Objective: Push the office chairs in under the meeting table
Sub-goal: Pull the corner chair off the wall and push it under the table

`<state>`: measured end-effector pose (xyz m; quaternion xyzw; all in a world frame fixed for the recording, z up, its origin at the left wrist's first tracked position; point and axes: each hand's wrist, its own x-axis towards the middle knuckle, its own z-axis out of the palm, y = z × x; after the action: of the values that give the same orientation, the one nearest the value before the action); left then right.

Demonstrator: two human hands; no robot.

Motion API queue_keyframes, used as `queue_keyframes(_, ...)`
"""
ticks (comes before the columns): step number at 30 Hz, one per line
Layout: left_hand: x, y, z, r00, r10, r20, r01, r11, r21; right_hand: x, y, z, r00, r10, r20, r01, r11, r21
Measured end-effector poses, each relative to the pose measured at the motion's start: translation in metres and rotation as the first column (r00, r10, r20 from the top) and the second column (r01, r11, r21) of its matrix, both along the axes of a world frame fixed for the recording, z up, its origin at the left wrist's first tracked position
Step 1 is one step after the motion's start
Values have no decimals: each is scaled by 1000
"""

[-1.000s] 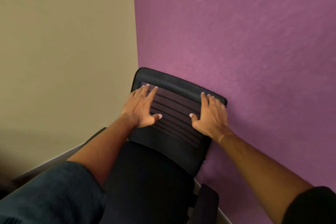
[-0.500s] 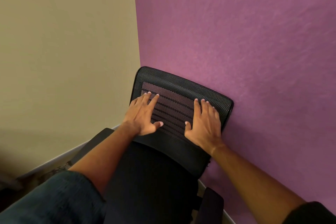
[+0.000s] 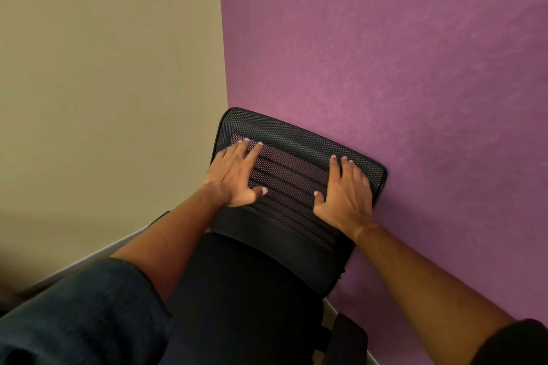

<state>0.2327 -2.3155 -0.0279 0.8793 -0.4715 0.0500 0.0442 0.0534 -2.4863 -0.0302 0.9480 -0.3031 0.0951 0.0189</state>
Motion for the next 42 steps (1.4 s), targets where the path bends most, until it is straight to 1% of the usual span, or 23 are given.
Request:
queue_keyframes(3, 25, -20, -3, 1000, -1, 15, 1, 1000, 6, 13, -20, -5, 1000, -16, -4, 16, 1000, -9)
queue_keyframes(7, 56, -47, -4, 1000, 4, 8, -4, 1000, -11, 26, -46, -12, 999, -29, -15, 28, 997, -66)
queue_keyframes(10, 71, -66, -1, 1000, 4, 2, -4, 1000, -4, 31, -60, -15, 999, -42, -27, 40, 997, -69)
queue_keyframes(20, 98, -104, -11, 1000, -7, 7, 7, 999, 35, 39, -71, -22, 999, -46, 1, 46, 996, -76)
queue_keyframes(25, 98, -100, -17, 999, 6, 33, -6, 1000, -13, 43, -69, -23, 1000, -31, 4, 31, 996, -85)
queue_keyframes(30, 102, -86, -13, 999, 21, 35, -20, 1000, -16, 50, -66, -19, 1000, 8, 10, -8, 996, -87)
queue_keyframes(42, 131, -23, -6, 985, 172, 7, -172, 985, 9, 117, -50, -13, 986, 167, -19, -168, 985, -44)
